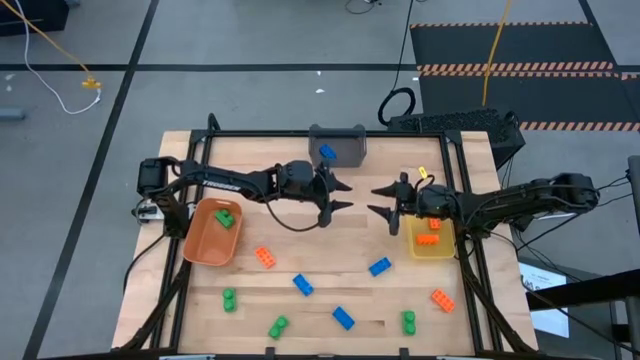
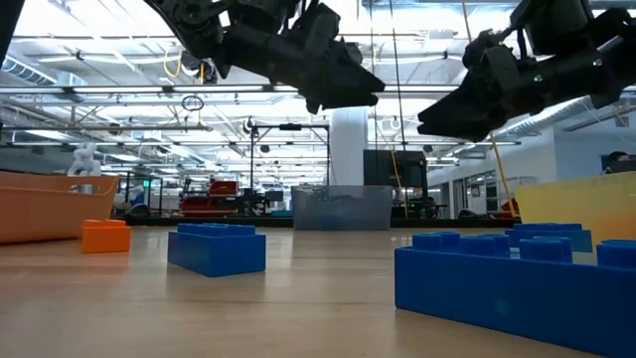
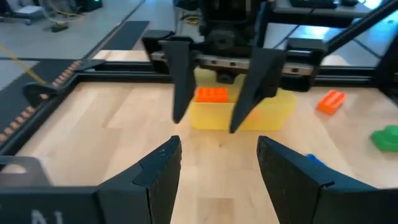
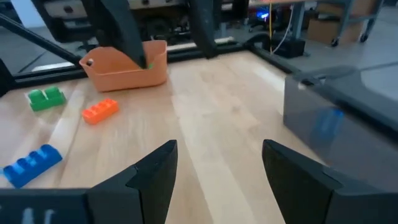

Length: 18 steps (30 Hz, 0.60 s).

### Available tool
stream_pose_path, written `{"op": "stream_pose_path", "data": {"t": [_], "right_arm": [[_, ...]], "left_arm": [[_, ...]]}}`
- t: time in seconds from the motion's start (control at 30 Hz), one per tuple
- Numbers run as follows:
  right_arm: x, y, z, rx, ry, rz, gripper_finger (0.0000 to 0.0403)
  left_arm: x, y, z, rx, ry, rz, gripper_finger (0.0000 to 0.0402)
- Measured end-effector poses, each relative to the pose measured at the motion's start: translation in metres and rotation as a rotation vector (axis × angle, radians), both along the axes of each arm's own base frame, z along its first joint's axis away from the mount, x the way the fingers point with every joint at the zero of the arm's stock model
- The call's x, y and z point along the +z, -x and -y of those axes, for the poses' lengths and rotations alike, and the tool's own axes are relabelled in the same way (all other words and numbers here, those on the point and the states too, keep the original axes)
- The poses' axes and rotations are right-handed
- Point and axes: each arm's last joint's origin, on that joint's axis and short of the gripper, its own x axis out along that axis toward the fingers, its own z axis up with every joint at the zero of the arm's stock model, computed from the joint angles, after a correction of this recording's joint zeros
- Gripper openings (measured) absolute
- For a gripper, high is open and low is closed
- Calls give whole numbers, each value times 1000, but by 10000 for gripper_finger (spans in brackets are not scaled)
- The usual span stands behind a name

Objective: Sort & place blocks by color
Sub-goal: Put the blue game piece into the black bin

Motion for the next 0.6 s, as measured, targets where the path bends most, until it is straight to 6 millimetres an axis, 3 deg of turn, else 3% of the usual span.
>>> {"op": "stream_pose_path", "data": {"t": [0.27,0.6], "right_arm": [[6,-5,-22,119,5,-22,226],[36,-20,-59,285,18,-355,226]], "left_arm": [[0,-1,12,-37,4,-2,209],[-6,1,7,-22,10,-66,209]]}}
